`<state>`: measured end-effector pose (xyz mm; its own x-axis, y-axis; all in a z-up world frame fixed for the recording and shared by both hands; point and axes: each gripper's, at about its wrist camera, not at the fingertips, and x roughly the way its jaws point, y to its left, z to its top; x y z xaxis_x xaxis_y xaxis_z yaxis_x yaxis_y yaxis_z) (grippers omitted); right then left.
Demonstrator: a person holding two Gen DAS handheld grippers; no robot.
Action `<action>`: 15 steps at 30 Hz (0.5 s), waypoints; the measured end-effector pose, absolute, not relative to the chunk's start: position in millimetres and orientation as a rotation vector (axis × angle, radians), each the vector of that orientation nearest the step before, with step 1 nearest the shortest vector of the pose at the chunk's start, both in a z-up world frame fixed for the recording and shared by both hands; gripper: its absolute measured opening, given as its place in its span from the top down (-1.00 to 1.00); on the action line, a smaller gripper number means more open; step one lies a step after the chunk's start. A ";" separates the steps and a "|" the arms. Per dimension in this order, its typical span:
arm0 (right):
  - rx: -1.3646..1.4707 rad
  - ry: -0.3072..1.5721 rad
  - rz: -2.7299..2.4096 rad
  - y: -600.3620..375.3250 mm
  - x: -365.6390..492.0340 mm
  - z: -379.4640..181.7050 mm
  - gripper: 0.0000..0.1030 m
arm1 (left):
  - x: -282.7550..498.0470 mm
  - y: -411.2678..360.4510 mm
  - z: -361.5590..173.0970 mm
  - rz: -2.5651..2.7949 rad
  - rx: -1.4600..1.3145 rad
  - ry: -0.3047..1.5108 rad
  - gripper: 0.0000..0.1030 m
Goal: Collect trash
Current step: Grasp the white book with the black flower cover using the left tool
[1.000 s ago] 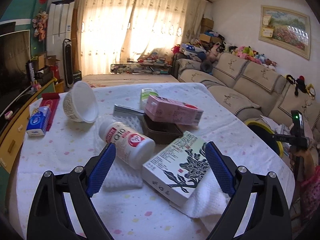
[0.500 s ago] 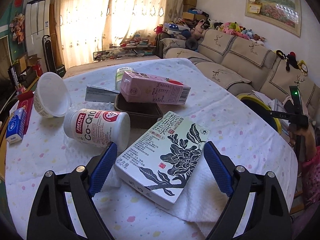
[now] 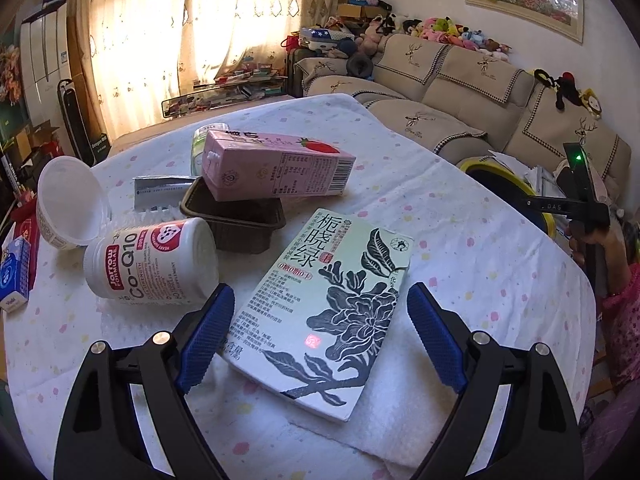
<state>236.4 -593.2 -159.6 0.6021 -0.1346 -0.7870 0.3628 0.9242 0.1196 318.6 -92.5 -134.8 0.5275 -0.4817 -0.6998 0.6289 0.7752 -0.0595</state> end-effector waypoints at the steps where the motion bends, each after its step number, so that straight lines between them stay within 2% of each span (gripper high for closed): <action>1: 0.278 0.882 -0.289 -592.6 237.1 -160.3 -0.34 | 319.1 -95.0 -133.7 -0.682 0.215 0.770 -0.69; 15: 0.278 0.903 -0.276 -591.9 240.0 -167.3 -0.37 | 325.5 -117.1 -144.3 -0.678 0.348 0.809 -0.78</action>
